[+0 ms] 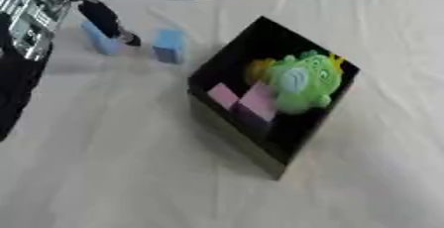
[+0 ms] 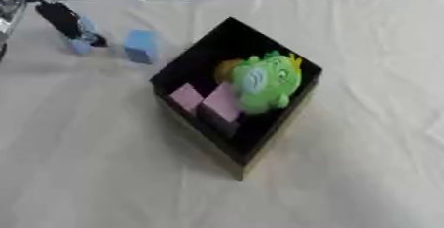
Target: Pick up objects on the table and place them in the box.
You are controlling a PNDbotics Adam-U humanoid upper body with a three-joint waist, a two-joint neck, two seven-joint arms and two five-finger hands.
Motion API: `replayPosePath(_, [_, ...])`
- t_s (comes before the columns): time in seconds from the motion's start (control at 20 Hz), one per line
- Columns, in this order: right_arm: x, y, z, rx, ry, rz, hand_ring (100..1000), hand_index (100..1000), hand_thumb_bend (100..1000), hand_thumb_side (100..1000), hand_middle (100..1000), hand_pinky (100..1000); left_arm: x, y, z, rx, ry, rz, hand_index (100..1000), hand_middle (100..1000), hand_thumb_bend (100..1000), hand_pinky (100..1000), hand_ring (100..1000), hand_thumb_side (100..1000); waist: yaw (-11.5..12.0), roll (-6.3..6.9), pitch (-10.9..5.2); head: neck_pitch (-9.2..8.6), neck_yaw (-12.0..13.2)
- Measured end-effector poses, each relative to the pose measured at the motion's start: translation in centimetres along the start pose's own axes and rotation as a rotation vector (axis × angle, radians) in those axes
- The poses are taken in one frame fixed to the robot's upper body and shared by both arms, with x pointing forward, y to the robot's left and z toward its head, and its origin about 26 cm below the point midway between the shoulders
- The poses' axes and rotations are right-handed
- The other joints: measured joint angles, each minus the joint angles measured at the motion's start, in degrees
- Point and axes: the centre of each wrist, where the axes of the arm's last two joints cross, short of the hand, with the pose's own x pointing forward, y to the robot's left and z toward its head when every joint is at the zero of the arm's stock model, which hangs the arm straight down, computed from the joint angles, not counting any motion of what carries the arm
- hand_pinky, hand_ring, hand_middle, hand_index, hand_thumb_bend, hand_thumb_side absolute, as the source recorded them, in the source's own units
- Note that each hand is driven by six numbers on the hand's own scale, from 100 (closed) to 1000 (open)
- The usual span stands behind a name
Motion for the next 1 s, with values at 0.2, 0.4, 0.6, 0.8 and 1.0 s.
replayPosePath(0.2, [0.0,0.0,-0.1,0.002,-0.002,-0.001,814,761,100,555,563,874,0.5,-0.3,-0.7,-0.036,-0.015,-0.017,937,878,662,886,931,190,-0.26,0.0,0.27,-0.27,0.15])
replayPosePath(0.4, [0.0,0.2,-0.2,0.008,-0.003,-0.003,814,761,100,555,563,874,0.9,-0.8,-1.4,-0.077,-0.027,-0.026,938,884,660,886,932,164,-0.35,0.0,0.39,-0.28,0.23])
replayPosePath(0.6, [0.0,0.2,-0.2,0.009,-0.002,-0.003,814,761,100,556,562,874,1.1,-1.3,-1.9,-0.115,-0.033,-0.032,935,891,669,887,935,130,-0.64,0.0,0.64,-0.31,0.25])
replayPosePath(0.8, [0.1,0.2,-0.2,0.01,-0.003,-0.003,814,761,100,556,561,875,1.2,-1.6,-2.3,-0.135,-0.029,-0.033,935,900,606,886,935,100,-0.93,0.0,0.73,-0.36,0.34])
replayPosePath(1.0, [0.1,0.2,-0.4,0.013,-0.006,-0.004,813,760,100,557,559,875,1.5,-2.1,-2.8,-0.137,-0.032,-0.014,936,905,538,885,934,100,-1.21,0.0,1.13,-0.77,0.52])
